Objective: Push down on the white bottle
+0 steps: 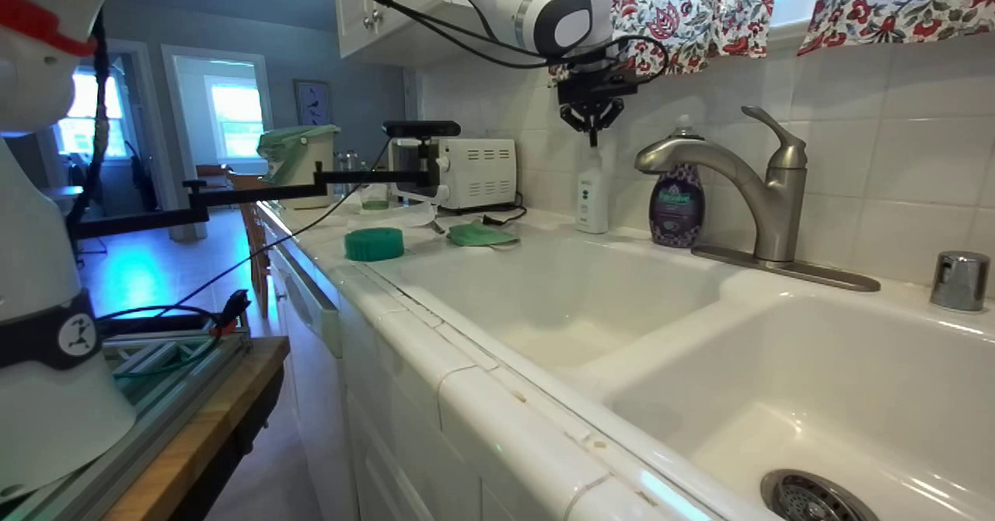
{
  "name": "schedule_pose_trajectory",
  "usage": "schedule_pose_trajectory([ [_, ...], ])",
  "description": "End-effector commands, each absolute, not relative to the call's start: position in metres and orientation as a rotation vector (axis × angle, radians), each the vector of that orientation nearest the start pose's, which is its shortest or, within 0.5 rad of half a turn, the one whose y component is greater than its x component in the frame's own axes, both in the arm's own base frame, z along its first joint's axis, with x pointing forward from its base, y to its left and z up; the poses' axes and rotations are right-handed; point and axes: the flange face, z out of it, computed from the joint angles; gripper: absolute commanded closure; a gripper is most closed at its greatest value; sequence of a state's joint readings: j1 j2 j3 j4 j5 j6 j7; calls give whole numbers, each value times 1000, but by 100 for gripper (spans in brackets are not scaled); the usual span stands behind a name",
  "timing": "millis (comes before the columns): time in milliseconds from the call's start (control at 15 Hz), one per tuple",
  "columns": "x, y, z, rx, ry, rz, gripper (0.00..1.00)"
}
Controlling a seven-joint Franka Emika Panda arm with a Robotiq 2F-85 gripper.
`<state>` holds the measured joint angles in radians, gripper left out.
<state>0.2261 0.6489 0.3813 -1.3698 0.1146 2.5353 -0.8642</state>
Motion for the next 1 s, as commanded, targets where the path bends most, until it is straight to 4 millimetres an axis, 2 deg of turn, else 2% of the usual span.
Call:
schedule_pose_trajectory([
  [0,668,374,386,-2258,-1669,-752,100],
  [333,668,374,391,-2255,-1663,-767,100],
  [667,663,383,418,-2231,-1688,-822,100],
  [933,658,385,429,-2230,-1700,-830,100],
])
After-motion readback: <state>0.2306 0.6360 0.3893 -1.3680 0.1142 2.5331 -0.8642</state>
